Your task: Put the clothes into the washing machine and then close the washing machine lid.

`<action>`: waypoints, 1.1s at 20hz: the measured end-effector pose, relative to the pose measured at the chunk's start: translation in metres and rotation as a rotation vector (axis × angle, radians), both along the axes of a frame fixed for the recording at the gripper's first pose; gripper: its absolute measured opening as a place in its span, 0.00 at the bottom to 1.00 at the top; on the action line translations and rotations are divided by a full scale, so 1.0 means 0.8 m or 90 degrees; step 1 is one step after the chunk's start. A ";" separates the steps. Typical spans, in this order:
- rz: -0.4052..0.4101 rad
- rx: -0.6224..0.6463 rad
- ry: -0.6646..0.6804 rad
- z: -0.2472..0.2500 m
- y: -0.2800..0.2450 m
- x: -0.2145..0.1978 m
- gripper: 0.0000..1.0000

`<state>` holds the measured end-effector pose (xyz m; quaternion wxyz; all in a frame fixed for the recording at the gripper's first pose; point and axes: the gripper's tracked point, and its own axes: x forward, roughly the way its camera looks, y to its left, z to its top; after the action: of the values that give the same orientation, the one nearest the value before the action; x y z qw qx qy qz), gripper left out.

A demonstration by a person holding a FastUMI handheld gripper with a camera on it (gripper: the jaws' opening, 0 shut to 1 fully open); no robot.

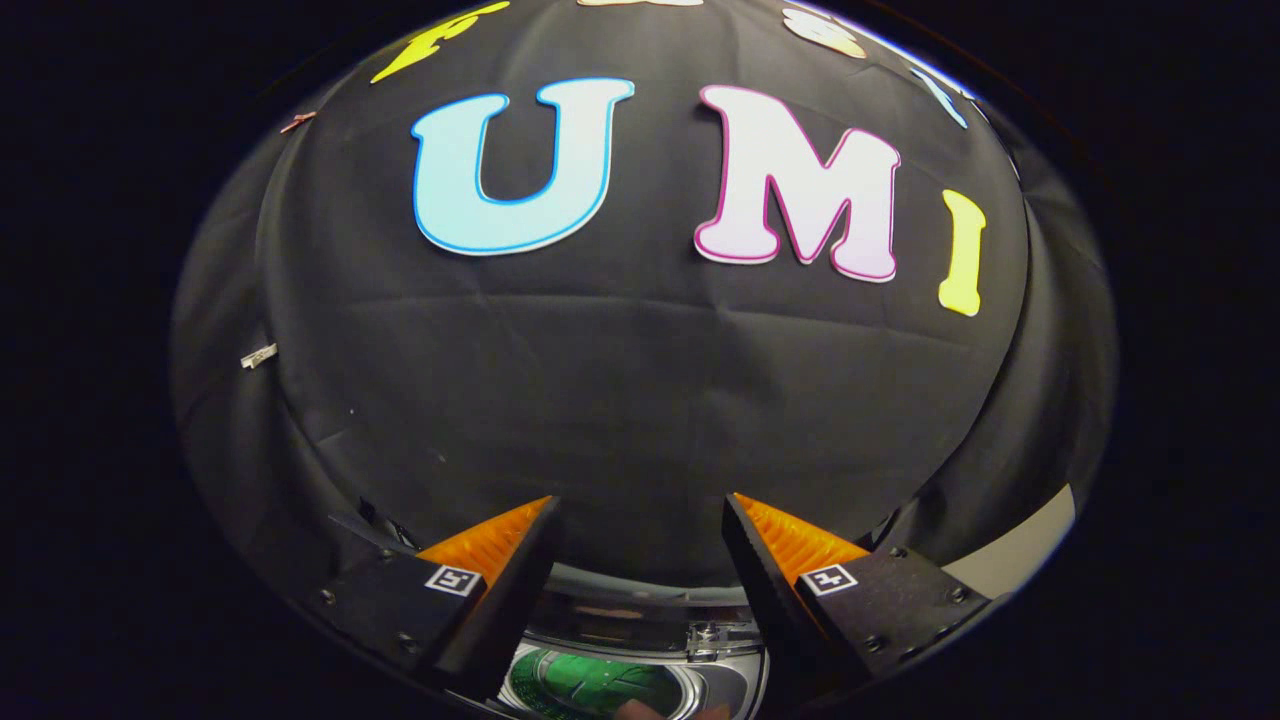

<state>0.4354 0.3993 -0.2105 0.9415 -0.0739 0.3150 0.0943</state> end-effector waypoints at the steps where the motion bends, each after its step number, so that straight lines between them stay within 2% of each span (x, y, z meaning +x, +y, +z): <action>1: 0.003 -0.007 0.034 -0.019 -0.003 -0.007 1.00; 3: -0.028 0.061 0.065 -0.029 -0.001 -0.013 1.00; 6: -0.022 0.053 0.088 -0.030 -0.005 -0.017 1.00; 9: -0.004 0.056 0.119 -0.034 -0.003 -0.042 1.00; 13: 0.005 0.065 0.085 -0.026 -0.005 -0.058 1.00; 22: 0.021 0.078 0.074 -0.026 -0.011 -0.108 1.00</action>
<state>0.3492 0.3909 -0.2311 0.9226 -0.0158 0.3617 0.1334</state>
